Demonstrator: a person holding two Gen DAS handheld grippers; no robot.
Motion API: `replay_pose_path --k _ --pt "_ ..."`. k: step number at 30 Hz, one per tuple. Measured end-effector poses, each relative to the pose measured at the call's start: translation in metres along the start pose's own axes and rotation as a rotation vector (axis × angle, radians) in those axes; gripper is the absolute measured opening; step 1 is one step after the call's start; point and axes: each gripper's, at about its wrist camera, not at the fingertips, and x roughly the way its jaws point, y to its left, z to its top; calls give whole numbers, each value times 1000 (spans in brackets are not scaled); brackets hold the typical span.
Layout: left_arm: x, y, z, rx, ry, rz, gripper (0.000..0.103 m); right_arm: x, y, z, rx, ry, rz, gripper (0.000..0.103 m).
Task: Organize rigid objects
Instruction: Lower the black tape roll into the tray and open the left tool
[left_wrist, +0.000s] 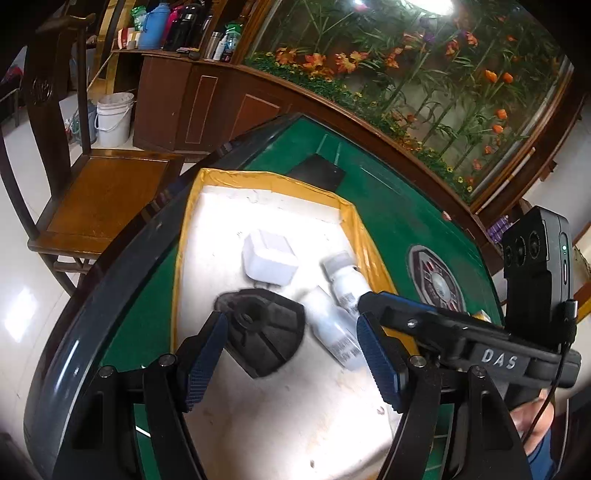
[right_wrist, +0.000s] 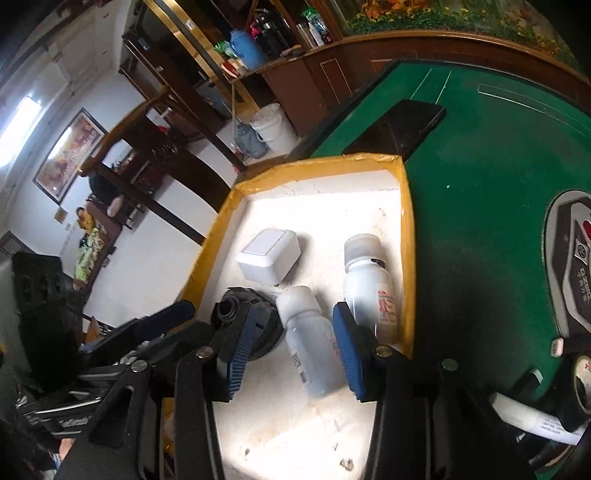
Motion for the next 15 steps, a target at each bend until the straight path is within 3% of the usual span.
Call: replay_pose_path --k 6,9,12,15 --pt "-25 -33 -25 77 -39 -45 76 -51 -39 -24 23 -45 39 43" --pt "-35 -64 -45 171 -57 -52 76 -75 -75 -37 59 -63 -8 43" --pt "-38 -98 -63 260 -63 -83 85 -94 -112 -48 114 -75 -54 43" --pt "-35 -129 -79 350 -43 -119 91 -103 -132 -58 132 -75 -19 43"
